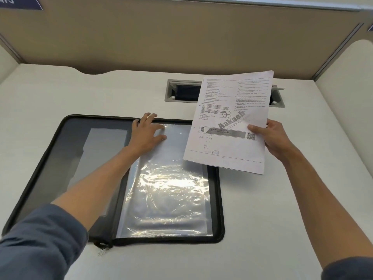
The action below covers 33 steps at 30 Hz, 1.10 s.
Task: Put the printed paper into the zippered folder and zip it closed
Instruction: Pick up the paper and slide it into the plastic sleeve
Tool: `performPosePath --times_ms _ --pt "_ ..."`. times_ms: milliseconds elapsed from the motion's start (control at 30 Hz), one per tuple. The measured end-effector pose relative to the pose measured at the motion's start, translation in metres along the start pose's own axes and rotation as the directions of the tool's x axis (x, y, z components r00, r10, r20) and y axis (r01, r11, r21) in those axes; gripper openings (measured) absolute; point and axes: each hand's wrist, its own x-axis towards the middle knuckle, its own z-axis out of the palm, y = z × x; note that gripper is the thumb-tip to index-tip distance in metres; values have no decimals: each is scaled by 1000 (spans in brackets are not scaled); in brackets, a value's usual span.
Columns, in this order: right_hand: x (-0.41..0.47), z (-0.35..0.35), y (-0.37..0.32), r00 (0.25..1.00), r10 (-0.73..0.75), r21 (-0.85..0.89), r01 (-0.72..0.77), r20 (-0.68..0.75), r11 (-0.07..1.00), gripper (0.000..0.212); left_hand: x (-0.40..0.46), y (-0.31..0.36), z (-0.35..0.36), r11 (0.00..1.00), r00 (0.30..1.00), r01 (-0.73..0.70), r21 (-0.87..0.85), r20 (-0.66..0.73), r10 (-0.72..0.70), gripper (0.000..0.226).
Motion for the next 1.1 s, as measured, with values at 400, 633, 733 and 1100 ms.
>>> performPosePath --times_ms 400,633,733,1100 --pt "6 3 -10 1000 -18 20 18 -21 1000 23 2 -5 -1 980 994 -86 -177 -79 73 13" --pt "20 11 -22 998 -23 32 25 -66 999 22 9 -1 -23 913 994 55 -404 108 -12 17" --pt "28 19 -28 996 -30 38 34 -87 999 26 14 5 -32 847 971 191 -496 224 -88 27" --pt "84 69 -46 960 -113 26 124 -256 992 31 33 19 -33 837 972 122 -533 237 9 8"
